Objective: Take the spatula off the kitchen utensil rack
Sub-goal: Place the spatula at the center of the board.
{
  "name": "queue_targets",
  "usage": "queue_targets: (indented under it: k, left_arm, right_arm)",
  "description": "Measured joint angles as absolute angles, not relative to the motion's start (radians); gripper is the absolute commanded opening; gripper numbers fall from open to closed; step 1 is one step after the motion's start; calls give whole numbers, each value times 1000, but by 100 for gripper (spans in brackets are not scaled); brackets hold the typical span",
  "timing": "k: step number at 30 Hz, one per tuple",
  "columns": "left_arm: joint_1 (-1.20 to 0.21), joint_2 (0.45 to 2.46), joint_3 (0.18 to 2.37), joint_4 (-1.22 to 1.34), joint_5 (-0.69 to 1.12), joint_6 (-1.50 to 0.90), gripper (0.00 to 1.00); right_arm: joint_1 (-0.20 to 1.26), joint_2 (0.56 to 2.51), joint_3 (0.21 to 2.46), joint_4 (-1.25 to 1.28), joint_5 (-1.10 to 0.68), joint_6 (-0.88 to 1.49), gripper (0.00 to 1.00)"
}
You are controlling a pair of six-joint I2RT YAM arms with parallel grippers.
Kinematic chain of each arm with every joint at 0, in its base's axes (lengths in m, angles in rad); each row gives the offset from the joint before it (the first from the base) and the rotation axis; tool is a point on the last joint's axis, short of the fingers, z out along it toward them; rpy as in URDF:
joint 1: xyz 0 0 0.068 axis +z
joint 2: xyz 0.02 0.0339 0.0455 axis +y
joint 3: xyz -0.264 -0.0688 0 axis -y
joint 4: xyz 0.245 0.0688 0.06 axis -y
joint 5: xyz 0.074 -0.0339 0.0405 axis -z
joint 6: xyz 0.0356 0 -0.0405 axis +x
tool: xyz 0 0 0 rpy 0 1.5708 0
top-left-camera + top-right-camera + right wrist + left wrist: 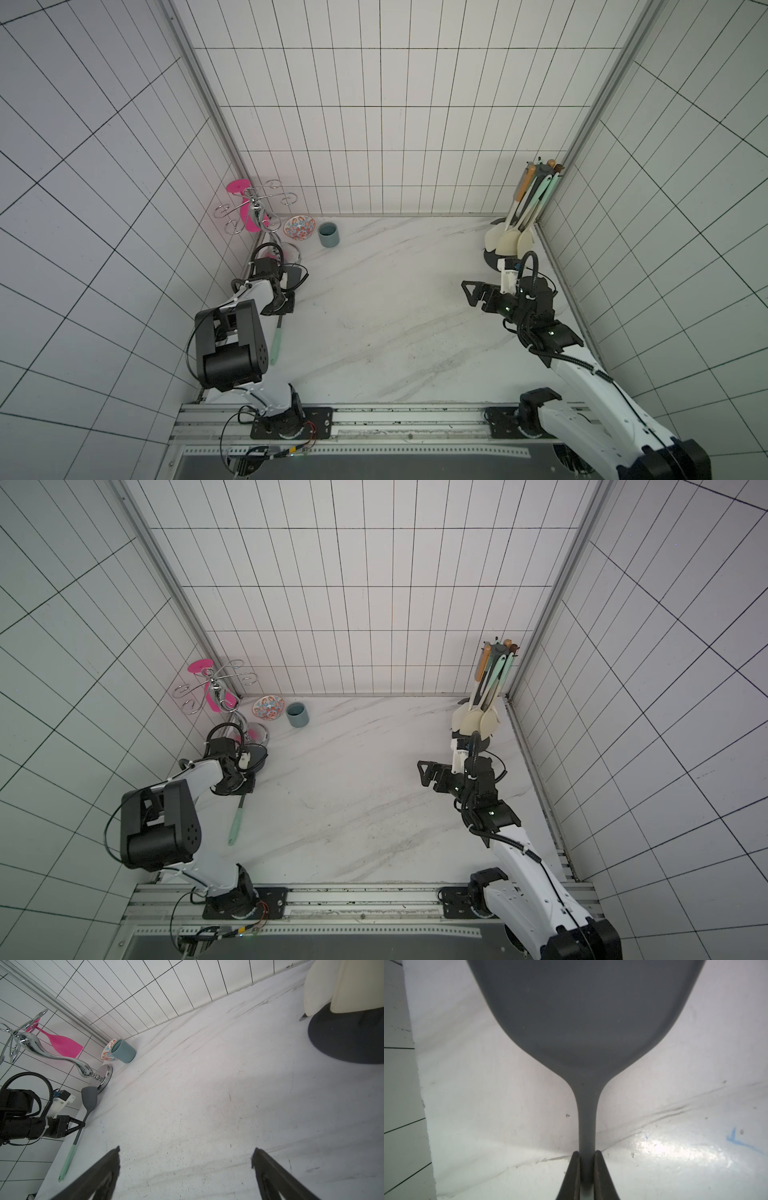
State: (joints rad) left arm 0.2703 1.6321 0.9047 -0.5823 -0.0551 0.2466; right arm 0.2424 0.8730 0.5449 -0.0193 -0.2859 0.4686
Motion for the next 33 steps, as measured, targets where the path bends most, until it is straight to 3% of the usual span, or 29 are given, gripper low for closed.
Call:
queue_targets:
  k: [10, 19, 20, 21, 29, 30, 32, 33]
  left_arm:
    - [270, 1638, 890, -558, -93, 232, 27]
    - [270, 1638, 889, -550, -119, 209, 37]
    - [270, 1637, 889, -550, -125, 207, 52]
    - [270, 1637, 889, -550, -130, 207, 54]
    - [270, 1624, 888, -552, -168, 189, 55]
    - [270, 1622, 890, -557, -169, 186, 59]
    - [270, 1620, 903, -576, -166, 176, 89]
    - [270, 1615, 914, -586, -163, 174, 90]
  right_arm:
    - [242, 870, 545, -20, -283, 462, 99]
    - [242, 870, 545, -27, -282, 458, 99]
    - [242, 870, 545, -27, -282, 458, 99]
    - [242, 870, 545, -27, -282, 457, 99]
    - [242, 869, 545, -29, -282, 454, 99]
    - [242, 869, 545, -29, -282, 454, 99]
    - [242, 869, 545, -29, -283, 454, 99]
    - [242, 869, 545, -29, -283, 455, 99]
